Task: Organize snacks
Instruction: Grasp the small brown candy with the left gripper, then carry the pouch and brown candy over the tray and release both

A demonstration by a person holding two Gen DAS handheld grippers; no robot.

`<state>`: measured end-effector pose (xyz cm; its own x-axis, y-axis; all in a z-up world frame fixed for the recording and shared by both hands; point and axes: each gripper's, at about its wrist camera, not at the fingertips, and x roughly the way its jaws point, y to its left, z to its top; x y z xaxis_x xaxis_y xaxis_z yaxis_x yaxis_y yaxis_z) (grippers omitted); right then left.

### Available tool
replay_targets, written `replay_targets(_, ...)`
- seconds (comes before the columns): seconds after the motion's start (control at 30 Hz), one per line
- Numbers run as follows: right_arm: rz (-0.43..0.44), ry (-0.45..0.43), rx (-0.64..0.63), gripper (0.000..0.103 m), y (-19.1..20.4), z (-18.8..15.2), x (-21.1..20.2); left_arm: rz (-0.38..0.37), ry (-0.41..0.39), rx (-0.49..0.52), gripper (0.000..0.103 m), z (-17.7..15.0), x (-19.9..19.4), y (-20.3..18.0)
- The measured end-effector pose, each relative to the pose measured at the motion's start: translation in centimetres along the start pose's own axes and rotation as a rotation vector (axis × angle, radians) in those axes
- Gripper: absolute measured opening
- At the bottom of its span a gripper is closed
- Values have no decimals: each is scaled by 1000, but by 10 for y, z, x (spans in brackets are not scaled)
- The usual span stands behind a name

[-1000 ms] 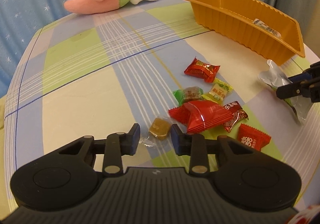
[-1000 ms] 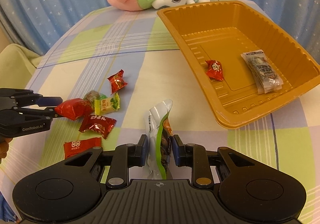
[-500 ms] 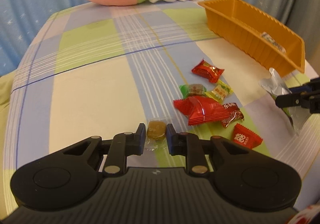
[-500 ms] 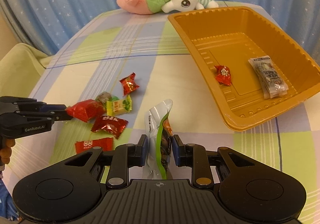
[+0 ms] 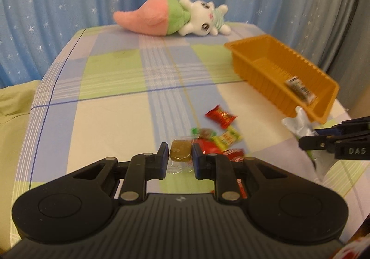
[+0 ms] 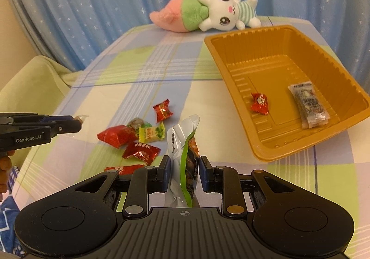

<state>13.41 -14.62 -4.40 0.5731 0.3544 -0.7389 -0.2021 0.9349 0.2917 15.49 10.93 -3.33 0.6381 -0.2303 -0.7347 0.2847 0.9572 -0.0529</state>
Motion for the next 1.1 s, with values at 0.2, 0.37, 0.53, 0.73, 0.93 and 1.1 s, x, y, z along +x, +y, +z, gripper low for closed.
replay_targets(0.2, 22, -34, 1, 27, -11, 8, -21, -30, -37, 22, 20, 13, -10, -35)
replay_targets(0.37, 20, -60, 0, 27, -26, 14, -37, -62, -63, 37, 20, 25, -10, -68)
replay_targets(0.53, 9, -86, -3, 27, -48, 22, -50, -90, -86, 56, 20, 41, -4, -101)
replay_targets(0.73, -11, -111, 19, 27, -82, 34, -61, -113, -102, 71, 20, 59, 8, -137)
replay_targets(0.93, -27, -124, 43, 27, -116, 48, -66, -136, -97, 66, 20, 76, 30, -169)
replay_targets(1.1, -34, -128, 53, 27, -139, 58, -66, -147, -67, 56, 20, 85, 54, -192)
